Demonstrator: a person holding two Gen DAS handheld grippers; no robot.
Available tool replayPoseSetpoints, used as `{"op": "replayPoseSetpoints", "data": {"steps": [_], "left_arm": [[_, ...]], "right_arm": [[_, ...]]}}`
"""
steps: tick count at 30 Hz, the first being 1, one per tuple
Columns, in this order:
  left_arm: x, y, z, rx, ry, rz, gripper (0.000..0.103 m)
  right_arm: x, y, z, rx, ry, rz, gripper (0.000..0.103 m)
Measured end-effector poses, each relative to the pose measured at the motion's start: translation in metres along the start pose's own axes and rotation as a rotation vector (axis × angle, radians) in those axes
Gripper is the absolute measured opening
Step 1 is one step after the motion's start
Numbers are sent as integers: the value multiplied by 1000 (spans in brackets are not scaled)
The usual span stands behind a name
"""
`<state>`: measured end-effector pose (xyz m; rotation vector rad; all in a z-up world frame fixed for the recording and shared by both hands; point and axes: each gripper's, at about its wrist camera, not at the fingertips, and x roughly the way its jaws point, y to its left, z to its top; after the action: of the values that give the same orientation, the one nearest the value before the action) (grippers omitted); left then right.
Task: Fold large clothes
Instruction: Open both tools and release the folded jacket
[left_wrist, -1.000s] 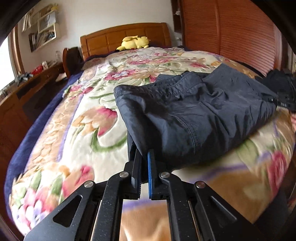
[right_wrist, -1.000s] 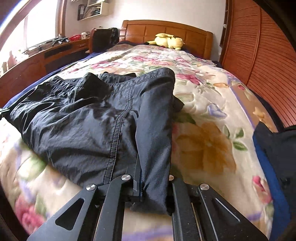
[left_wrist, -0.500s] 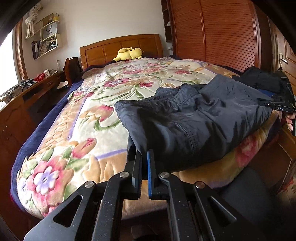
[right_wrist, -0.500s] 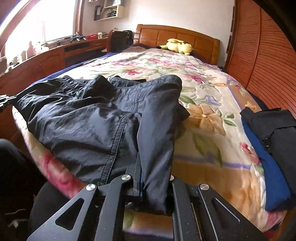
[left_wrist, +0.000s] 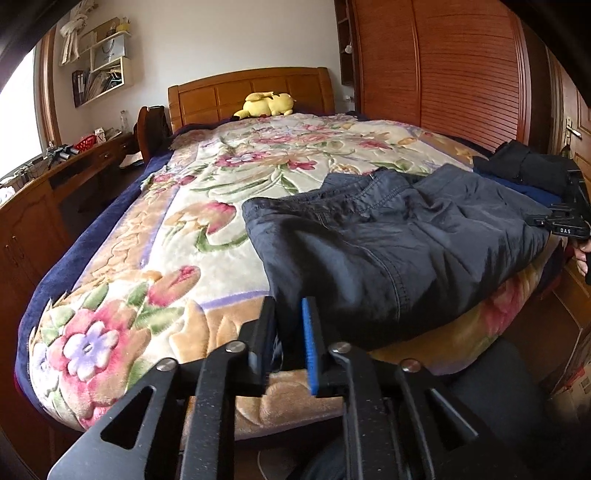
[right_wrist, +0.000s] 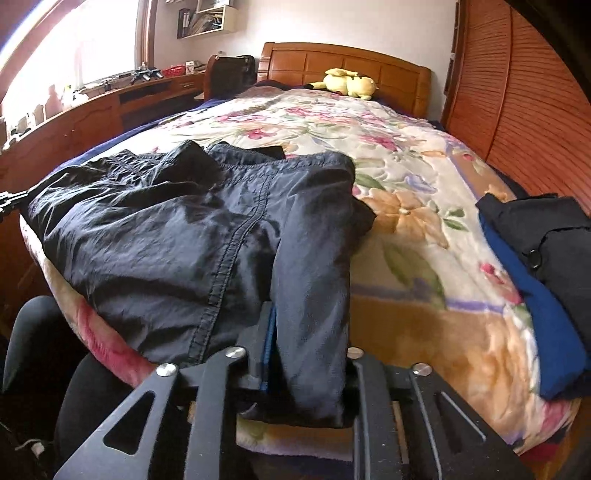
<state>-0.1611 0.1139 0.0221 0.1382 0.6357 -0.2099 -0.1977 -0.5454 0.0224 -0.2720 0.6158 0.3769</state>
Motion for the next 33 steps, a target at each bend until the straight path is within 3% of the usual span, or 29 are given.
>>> {"op": "replayPoseSetpoints", "data": {"steps": [2,3,5,7,10,11,24,30,33], "left_arm": [[-2,3,4,-4,-11,7,24],[-2,6,7,-10,-15,7,25],[-2,11,14,-21,-25,-9,42],[2,16,21,-23,-23,-23,49],[17,23,34,-20,-22,-15,76],[24,27,38,-28,-20,-16,78],[141,59,87,-55,96,-31,78],[183,63,94,-69,164,-39,78],[195,59,94,-68,193,-86,67]], "right_arm": [[-4,5,2,-11,1,-10,32],[-5,5,2,-17,-2,-21,41],[-10,4,5,-13,-19,-38,54],[-17,-1,9,10,-50,-31,64],[-22,-9,20,32,-85,-29,69],[-20,-12,25,31,-88,-36,69],[81,-33,86,25,12,-57,70],[136,-40,110,44,104,35,70],[157,-49,114,91,136,69,70]]}}
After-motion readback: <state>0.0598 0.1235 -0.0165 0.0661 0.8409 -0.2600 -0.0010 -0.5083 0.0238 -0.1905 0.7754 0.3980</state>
